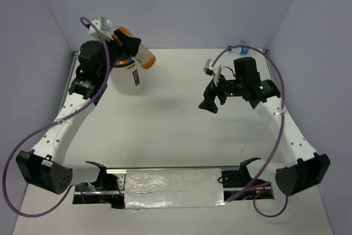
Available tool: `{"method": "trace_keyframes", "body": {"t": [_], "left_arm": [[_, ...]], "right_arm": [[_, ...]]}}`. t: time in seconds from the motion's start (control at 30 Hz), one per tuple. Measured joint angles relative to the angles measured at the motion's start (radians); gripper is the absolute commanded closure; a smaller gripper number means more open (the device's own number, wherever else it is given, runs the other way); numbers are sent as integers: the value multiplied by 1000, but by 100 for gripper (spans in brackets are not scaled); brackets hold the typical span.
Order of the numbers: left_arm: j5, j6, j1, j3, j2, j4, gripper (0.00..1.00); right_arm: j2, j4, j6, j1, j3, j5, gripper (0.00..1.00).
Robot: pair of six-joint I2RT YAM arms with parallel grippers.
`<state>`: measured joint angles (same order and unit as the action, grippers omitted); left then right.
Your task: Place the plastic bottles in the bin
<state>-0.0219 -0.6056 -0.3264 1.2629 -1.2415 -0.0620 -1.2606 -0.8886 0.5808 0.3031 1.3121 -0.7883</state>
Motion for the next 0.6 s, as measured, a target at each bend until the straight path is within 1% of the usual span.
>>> {"method": "trace_keyframes", "body": {"t": [0.07, 0.1, 0.17, 0.2, 0.23, 0.33, 0.5, 0.53, 0.57, 0.6], "left_arm": [[0, 26, 56, 72, -32, 8, 100], [0, 31, 79, 97, -48, 5, 100], [-1, 35, 126, 136, -88, 3, 100], [-3, 35, 147, 151, -111, 3, 100], [-9, 36, 166, 161, -134, -1, 100], [-45, 56, 196, 170, -196, -12, 100], [-105, 86, 201, 196, -293, -12, 100], [-115, 90, 201, 203, -309, -13, 99], [-124, 101, 201, 212, -328, -13, 96], [-130, 105, 201, 217, -341, -13, 91]], "right_arm": [[93, 118, -50, -5, -72, 95, 0], [140, 176, -76, -11, -113, 140, 2], [190, 223, -90, -40, -150, 171, 10], [188, 229, -90, -59, -146, 172, 17], [178, 226, -85, -77, -132, 164, 18], [116, 225, -74, -121, -84, 119, 18], [79, 217, -72, -158, -96, 90, 17], [80, 217, -70, -162, -96, 86, 16], [82, 217, -67, -165, -96, 82, 16], [82, 217, -66, -167, -96, 78, 16]]}}
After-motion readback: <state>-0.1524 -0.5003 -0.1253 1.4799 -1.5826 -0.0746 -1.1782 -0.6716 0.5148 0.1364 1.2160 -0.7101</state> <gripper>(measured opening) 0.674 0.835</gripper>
